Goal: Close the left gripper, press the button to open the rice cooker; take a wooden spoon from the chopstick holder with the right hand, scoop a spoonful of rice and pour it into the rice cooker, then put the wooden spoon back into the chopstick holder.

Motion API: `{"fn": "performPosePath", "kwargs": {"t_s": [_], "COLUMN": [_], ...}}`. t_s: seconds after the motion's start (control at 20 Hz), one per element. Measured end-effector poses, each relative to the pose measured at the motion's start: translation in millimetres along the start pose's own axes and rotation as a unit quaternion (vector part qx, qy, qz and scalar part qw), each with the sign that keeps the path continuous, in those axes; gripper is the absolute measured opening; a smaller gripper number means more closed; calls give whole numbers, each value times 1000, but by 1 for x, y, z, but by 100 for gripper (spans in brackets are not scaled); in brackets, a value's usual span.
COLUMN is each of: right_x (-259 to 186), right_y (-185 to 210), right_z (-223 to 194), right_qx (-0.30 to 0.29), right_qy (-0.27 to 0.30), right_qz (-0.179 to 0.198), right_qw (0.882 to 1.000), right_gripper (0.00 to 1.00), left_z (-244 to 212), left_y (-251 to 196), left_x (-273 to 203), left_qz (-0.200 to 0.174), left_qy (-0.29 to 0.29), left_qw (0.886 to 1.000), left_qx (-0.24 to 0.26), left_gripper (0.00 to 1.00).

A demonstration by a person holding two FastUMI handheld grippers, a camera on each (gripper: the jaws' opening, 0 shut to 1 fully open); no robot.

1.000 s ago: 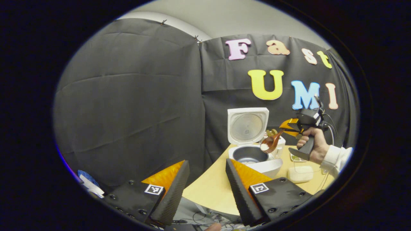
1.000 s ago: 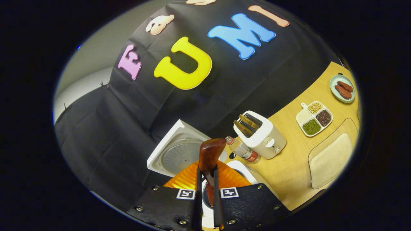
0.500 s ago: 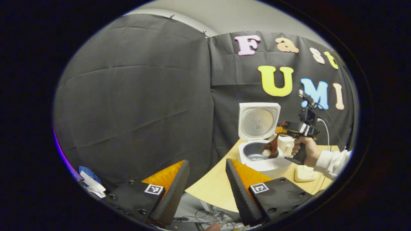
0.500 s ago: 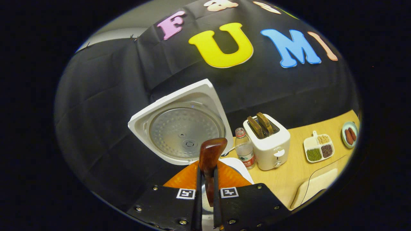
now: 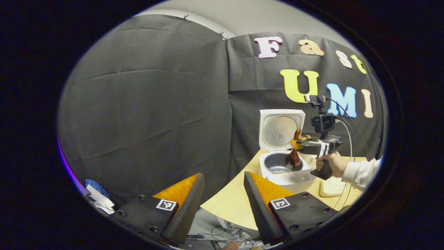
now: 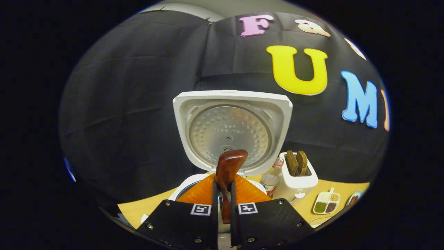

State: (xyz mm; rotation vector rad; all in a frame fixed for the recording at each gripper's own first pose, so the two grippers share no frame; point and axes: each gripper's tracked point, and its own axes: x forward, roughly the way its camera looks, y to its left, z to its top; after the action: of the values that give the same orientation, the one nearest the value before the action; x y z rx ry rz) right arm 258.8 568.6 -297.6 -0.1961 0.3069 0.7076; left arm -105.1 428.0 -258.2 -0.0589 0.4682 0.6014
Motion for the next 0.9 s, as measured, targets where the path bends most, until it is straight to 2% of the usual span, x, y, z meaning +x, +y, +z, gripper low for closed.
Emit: {"fn": "performPosePath", "kwargs": {"t_s": [0.1,0.25,0.3,0.4,0.5,0.65,0.9], "right_x": [1,-1,-1,-4,-13,-25,-60], "right_y": [6,10,11,14,15,0,-40], "right_z": [1,2,1,0,4,18,35], "right_qx": [-40,-101,-121,-134,-98,15,125], "right_qy": [-2,-12,-14,-17,-12,-8,-11], "right_qz": [6,6,6,11,19,27,20], "right_qw": [999,995,993,991,995,999,992], "right_gripper": [14,14,14,14,14,14,14], "left_z": [1,0,-1,1,4,6,10], "left_y": [1,1,0,-2,-2,-3,1], "left_x": [-2,-1,-1,-6,-10,-16,-33], "left_qz": [3,6,6,6,6,6,-4], "left_qy": [0,1,-1,-4,-7,-16,-28], "left_qw": [1000,1000,1000,1000,1000,1000,1000], "left_qx": [0,0,0,2,2,3,-3], "left_gripper": [83,85,83,83,83,85,83]}}
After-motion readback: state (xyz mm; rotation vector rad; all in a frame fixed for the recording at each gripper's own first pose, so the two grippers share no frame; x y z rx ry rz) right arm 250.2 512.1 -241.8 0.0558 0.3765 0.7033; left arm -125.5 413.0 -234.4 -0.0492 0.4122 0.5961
